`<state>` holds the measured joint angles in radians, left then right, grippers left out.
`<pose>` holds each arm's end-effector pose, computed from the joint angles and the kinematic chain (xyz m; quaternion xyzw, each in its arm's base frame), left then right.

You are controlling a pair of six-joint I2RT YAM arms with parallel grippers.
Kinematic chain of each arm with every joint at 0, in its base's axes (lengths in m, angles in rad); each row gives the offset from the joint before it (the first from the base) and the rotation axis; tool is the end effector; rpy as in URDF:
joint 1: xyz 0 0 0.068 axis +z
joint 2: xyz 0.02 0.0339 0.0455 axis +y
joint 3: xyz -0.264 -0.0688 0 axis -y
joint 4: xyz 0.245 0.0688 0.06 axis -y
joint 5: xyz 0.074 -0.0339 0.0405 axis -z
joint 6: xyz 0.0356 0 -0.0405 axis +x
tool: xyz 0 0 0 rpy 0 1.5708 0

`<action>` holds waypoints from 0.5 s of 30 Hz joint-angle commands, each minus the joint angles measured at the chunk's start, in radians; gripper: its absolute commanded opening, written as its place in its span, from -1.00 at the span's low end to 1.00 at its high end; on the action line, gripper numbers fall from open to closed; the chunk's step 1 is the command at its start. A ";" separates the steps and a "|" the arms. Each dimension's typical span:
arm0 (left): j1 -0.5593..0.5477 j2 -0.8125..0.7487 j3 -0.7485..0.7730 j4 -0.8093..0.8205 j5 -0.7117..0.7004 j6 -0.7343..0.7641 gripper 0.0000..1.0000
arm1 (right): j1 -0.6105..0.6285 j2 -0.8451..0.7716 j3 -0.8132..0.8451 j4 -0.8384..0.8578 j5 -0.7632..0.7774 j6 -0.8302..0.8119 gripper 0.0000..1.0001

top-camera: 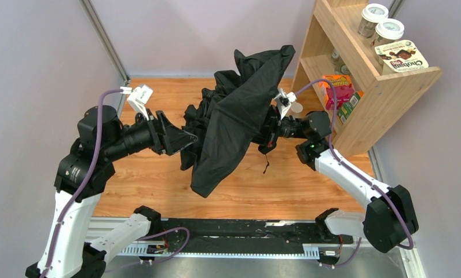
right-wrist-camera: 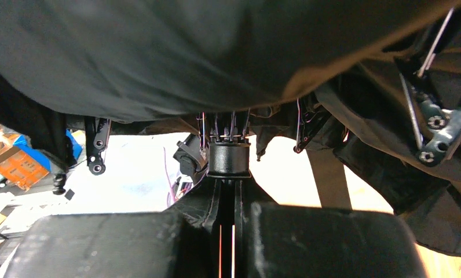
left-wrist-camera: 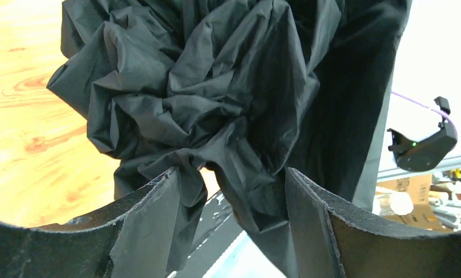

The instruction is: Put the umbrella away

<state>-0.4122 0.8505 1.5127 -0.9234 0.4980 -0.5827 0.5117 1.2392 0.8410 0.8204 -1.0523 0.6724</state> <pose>0.0884 -0.0572 0.4827 0.0841 0.7787 -0.4534 0.4254 0.2174 0.1576 0.3610 -0.3826 0.5021 0.6316 0.4502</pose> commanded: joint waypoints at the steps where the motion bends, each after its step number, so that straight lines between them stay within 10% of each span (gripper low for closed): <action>1: 0.001 0.024 0.020 0.100 0.016 -0.052 0.47 | 0.005 -0.055 0.052 0.019 0.034 -0.048 -1.00; 15: 0.001 0.064 -0.163 0.593 0.154 -0.316 0.49 | 0.074 -0.084 0.086 -0.207 0.041 -0.246 -1.00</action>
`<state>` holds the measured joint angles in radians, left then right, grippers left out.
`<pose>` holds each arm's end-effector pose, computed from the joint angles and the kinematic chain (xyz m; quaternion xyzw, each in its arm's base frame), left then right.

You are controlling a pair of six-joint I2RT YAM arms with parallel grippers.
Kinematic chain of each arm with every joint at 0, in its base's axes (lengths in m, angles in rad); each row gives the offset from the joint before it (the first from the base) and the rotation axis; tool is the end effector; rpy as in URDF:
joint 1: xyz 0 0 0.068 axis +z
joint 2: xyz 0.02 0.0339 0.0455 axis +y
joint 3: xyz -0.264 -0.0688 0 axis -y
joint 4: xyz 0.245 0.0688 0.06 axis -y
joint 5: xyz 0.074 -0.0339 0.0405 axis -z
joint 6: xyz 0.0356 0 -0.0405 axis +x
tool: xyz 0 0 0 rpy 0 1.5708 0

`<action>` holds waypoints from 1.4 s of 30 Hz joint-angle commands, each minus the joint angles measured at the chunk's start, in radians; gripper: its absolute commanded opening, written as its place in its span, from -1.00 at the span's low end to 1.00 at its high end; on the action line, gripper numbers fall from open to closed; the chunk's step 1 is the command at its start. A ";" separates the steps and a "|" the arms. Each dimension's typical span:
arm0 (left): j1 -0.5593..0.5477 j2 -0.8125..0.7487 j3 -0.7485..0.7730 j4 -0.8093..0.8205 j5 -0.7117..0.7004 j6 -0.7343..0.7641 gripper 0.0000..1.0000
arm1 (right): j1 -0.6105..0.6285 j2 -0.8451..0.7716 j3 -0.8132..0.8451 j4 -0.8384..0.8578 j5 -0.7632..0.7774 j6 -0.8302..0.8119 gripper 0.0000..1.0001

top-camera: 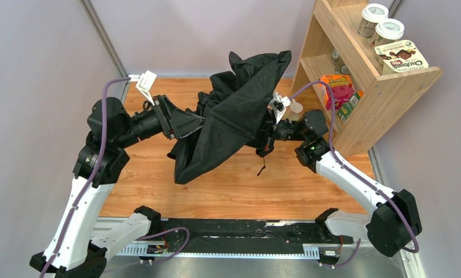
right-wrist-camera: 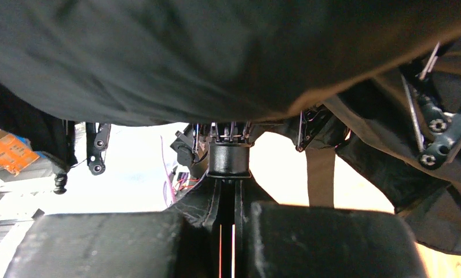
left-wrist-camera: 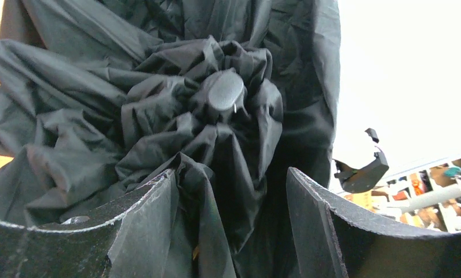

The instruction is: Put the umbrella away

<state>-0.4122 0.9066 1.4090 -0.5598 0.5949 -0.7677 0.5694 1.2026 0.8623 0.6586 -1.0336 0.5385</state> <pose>0.1262 -0.0769 0.4860 0.0751 0.7198 -0.5422 0.4269 0.2055 0.1678 0.3635 -0.4082 0.5033 0.6168 0.4467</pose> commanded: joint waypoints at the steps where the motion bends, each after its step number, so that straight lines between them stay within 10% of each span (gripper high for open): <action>1: 0.001 -0.004 -0.073 0.251 0.060 -0.145 0.49 | 0.017 -0.048 0.069 -0.066 0.020 -0.127 -1.00; 15: 0.001 -0.031 -0.148 0.189 -0.176 -0.403 0.50 | 0.106 -0.075 0.161 -0.416 0.017 -0.419 -1.00; 29: 0.001 0.060 -0.071 -0.003 -0.135 -0.165 0.51 | 0.181 -0.040 0.270 -0.654 0.090 -0.575 -1.00; 33: 0.000 0.075 -0.073 -0.014 -0.135 -0.131 0.11 | 0.196 -0.034 0.288 -0.712 0.102 -0.606 -1.00; 38: 0.000 0.066 -0.108 -0.026 -0.171 -0.139 -0.93 | 0.204 -0.029 0.290 -0.745 0.132 -0.617 -1.00; 42: 0.000 0.043 -0.143 -0.011 -0.196 -0.177 -1.00 | 0.204 -0.041 0.235 -0.688 0.213 -0.563 -0.87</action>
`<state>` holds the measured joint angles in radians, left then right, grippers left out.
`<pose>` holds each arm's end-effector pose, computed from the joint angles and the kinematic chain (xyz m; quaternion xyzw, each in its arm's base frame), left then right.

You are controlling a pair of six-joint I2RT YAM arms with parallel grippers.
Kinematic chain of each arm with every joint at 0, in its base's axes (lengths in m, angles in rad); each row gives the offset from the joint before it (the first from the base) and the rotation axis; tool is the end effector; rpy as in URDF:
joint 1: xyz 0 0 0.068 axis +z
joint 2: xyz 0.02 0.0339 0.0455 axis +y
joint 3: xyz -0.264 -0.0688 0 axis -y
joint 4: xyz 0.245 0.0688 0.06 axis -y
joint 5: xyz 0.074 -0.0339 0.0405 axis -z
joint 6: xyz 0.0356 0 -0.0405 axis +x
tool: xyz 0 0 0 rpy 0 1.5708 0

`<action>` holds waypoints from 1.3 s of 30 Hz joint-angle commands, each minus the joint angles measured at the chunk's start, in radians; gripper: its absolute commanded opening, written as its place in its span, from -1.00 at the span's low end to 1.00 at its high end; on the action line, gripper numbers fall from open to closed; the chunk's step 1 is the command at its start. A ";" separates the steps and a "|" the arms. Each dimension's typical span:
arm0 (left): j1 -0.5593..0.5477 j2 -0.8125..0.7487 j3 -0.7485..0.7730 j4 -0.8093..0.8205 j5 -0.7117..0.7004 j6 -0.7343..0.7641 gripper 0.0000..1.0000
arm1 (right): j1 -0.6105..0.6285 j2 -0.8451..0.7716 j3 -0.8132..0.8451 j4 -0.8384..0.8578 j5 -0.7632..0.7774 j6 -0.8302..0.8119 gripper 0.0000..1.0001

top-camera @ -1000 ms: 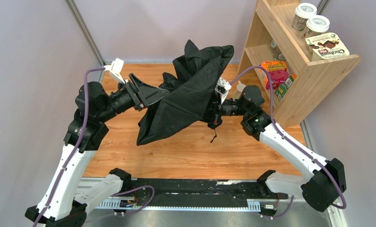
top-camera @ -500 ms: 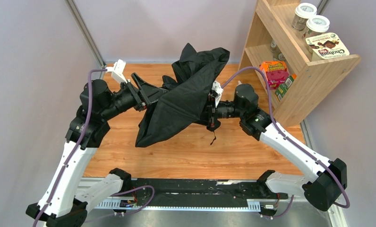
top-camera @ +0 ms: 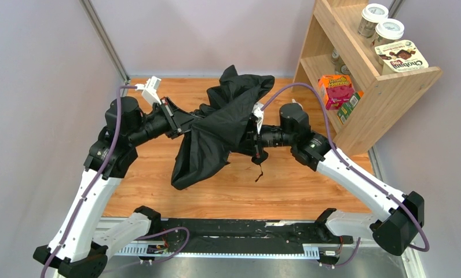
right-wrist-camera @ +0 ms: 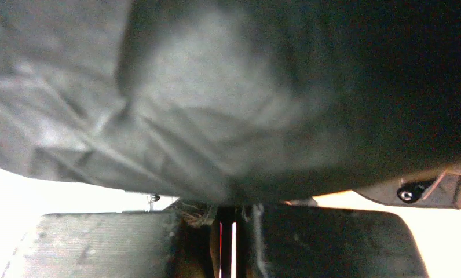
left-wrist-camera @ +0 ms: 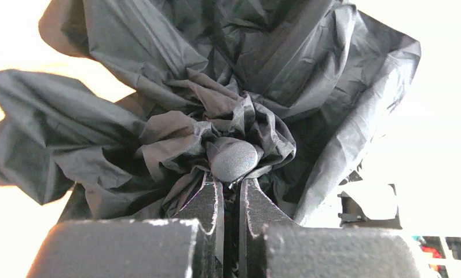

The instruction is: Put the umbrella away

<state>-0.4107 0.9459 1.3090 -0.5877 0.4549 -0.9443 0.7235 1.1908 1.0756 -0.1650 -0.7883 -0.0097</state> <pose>0.1557 -0.0848 0.4471 -0.0652 0.7719 -0.5181 0.3627 0.1838 0.1961 0.3627 -0.4800 0.6059 0.4815 0.4131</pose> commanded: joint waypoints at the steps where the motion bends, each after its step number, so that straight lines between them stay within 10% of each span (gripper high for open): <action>1: -0.002 -0.012 -0.050 0.026 -0.061 -0.005 -1.00 | 0.050 -0.034 0.000 0.153 -0.004 0.003 -0.54; 5: 0.000 -0.050 -0.079 0.045 -0.108 0.027 -1.00 | 0.050 -0.063 -0.068 0.135 0.173 0.154 0.55; 10: 0.001 -0.065 -0.031 -0.041 -0.212 0.154 -1.00 | 0.050 -0.123 -0.098 -0.132 0.343 0.183 0.82; 20: 0.001 -0.007 0.013 -0.133 -0.289 0.311 -1.00 | 0.301 -0.174 0.117 -0.335 0.679 0.105 0.91; 29: 0.003 -0.025 0.004 -0.130 -0.226 0.263 -1.00 | 0.300 0.056 0.296 -0.234 0.713 0.050 0.47; 39: 0.003 -0.048 -0.045 -0.009 0.042 0.288 -1.00 | 0.264 0.124 0.305 -0.154 0.522 -0.045 0.90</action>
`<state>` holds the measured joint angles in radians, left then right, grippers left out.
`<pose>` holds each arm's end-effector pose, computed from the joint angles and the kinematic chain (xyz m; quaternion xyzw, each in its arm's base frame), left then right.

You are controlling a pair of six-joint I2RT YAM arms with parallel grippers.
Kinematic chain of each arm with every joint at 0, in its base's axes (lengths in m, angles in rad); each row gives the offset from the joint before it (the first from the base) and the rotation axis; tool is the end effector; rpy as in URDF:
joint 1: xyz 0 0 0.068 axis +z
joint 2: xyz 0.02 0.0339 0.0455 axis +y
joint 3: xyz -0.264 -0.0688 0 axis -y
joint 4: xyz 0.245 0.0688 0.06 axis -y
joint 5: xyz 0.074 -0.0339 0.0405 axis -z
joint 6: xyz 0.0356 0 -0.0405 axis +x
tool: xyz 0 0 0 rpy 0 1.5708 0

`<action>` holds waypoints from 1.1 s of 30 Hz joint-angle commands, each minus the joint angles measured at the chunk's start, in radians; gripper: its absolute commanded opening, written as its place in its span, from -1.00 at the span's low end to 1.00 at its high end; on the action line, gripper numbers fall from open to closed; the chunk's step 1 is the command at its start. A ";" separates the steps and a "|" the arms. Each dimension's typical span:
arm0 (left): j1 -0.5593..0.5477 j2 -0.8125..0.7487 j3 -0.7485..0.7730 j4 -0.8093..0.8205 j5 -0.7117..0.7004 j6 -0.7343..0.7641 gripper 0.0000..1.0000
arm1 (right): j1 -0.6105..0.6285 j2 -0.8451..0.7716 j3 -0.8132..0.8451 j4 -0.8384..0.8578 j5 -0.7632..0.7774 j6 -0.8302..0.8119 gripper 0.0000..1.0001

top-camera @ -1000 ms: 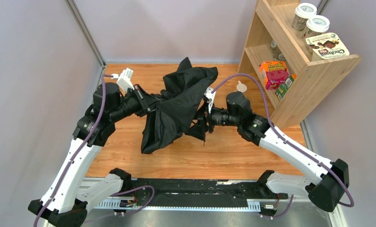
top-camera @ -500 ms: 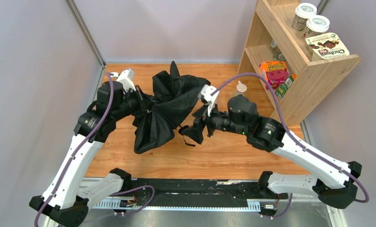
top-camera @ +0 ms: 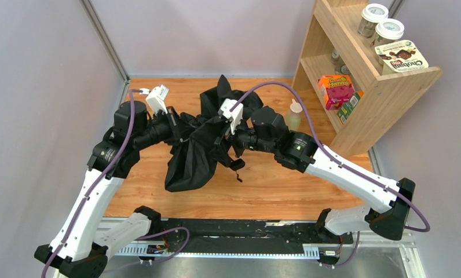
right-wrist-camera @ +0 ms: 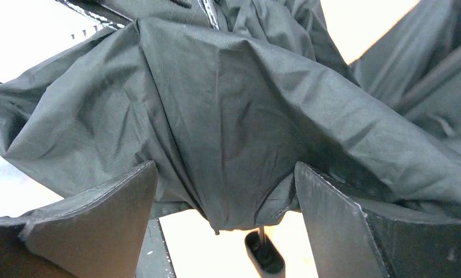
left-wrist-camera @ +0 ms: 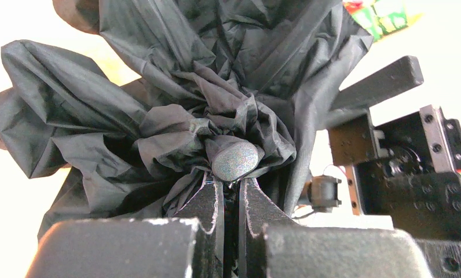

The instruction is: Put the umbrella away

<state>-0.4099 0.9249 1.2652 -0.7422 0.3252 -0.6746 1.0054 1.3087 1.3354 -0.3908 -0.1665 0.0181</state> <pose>0.1525 -0.0786 0.4205 -0.0201 0.8276 -0.3966 0.3967 0.1541 0.2538 0.3961 -0.4304 0.7003 0.3366 0.4595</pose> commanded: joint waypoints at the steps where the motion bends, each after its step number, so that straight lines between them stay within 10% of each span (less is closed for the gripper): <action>1: 0.002 -0.029 -0.009 0.170 0.223 0.027 -1.00 | -0.027 0.009 0.044 0.076 -0.140 -0.078 0.92; 18: 0.002 -0.029 -0.075 0.506 0.633 -0.046 -1.00 | -0.054 0.127 0.123 0.049 -0.258 -0.027 1.00; 33: 0.002 -0.021 -0.033 0.445 0.592 -0.051 -1.00 | -0.068 0.048 0.082 -0.002 0.004 -0.069 1.00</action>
<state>-0.3672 0.9371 1.1511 -0.3820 0.7067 -0.6857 0.9474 1.3827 1.4311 -0.3885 -0.2592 -0.0093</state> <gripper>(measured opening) 0.053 0.998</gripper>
